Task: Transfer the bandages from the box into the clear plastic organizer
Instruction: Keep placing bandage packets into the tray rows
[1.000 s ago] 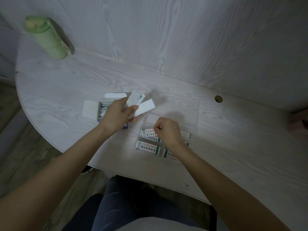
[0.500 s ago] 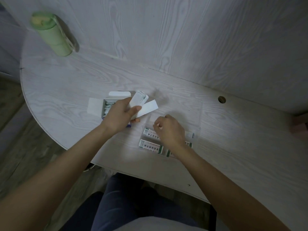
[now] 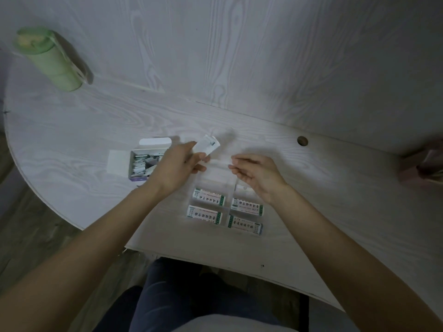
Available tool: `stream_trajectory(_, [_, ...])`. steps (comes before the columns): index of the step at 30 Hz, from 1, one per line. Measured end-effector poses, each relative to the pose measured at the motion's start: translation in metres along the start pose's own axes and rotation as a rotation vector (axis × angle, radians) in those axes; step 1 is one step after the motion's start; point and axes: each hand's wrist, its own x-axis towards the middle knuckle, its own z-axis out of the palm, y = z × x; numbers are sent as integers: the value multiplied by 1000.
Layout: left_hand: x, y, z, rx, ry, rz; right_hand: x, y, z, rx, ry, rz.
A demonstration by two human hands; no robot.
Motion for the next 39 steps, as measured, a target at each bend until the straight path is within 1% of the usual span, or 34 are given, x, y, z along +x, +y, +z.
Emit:
stream_trajectory(3, [7,3,5,-20,13,-15,2,2,-22,-158,122,-54])
stream_trajectory(7, [10,6,16,-45,-26,-9,7,13,-52,-438,240,-61])
stream_trajectory(12, [13,8,26,-33,-60,-23,14,30,-65,-745,288,-109])
stream_trajectory(15, [14,9,30,-10,-68,-30,14,39,-62,-995,290,-131])
stream_trajectory(18, [13,9,32,30,-88,-19,12,46,-55,-1174,300,-138])
stream_trajectory(20, [12,8,34,42,-104,-19,12,48,-51,-1304,316,-176])
stream_trajectory(23, [11,8,37,29,-112,-21,16,50,-50,-1585,293,-237])
stream_trajectory(25, [10,9,39,21,-118,-22,16,53,-47,-1795,347,-279])
stream_trajectory(26, [9,9,39,20,-121,-21,15,53,-44,-1840,385,-264])
stream_trajectory(28, [8,8,40,27,-124,-16,19,54,-45,-1828,380,-345])
stream_trajectory(29, [8,8,40,35,-124,-14,22,56,-47,-1828,353,-341])
stream_trajectory(32, [6,7,40,29,-123,-27,23,59,-44,-1858,343,-340])
stream_trajectory(34, [4,6,41,16,-124,-39,20,56,-43,-1891,313,-294])
stream_trajectory(35, [3,6,41,9,-124,-44,24,57,-46,-1896,281,-345])
stream_trajectory(37, [2,7,40,-20,-124,-54,25,53,-50,-1843,191,-284])
stream_trajectory(38, [2,7,40,-52,-128,-67,22,50,-50,-1792,181,-283])
stream_trajectory(39, [1,9,39,-96,-139,-86,19,46,-49,-1701,212,-319])
